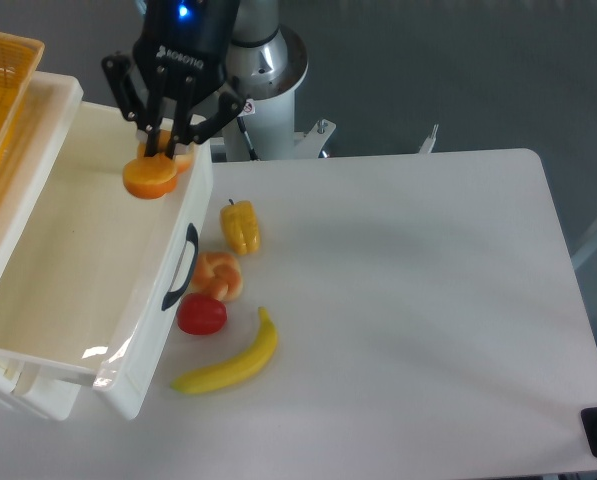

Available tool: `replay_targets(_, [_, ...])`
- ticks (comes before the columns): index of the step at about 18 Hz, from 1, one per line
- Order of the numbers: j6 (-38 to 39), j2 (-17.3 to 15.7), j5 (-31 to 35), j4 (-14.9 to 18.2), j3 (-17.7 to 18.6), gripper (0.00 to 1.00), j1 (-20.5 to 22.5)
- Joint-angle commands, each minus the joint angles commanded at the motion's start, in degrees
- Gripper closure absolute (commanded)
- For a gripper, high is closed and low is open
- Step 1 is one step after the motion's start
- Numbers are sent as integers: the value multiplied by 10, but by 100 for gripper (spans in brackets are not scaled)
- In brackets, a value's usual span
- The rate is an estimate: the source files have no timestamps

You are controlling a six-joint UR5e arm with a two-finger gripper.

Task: Place the long bread in the upper white drawer
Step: 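Lower the bread down into the white drawer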

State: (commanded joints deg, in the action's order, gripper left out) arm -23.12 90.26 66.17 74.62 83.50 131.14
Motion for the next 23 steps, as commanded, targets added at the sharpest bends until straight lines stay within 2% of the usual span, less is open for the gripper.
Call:
replay_targets(4, [14, 23, 19, -1, 0, 95, -25])
replay_targets(8, [13, 32, 25, -2, 11, 92, -39])
replay_targets(12, [9, 41, 83, -4, 27, 83, -71])
replay_targets(13, [7, 45, 84, -4, 27, 78, -73])
replay_targets(15, [5, 54, 85, -4, 27, 51, -79])
replay_targets(17, [4, 56, 86, -4, 26, 36, -81])
replay_targets(19, [-1, 56, 87, -3, 26, 14, -81])
replay_targets(21, [-7, 57, 87, -3, 26, 6, -82])
replay_targets(23, [-7, 56, 87, -3, 26, 3, -82])
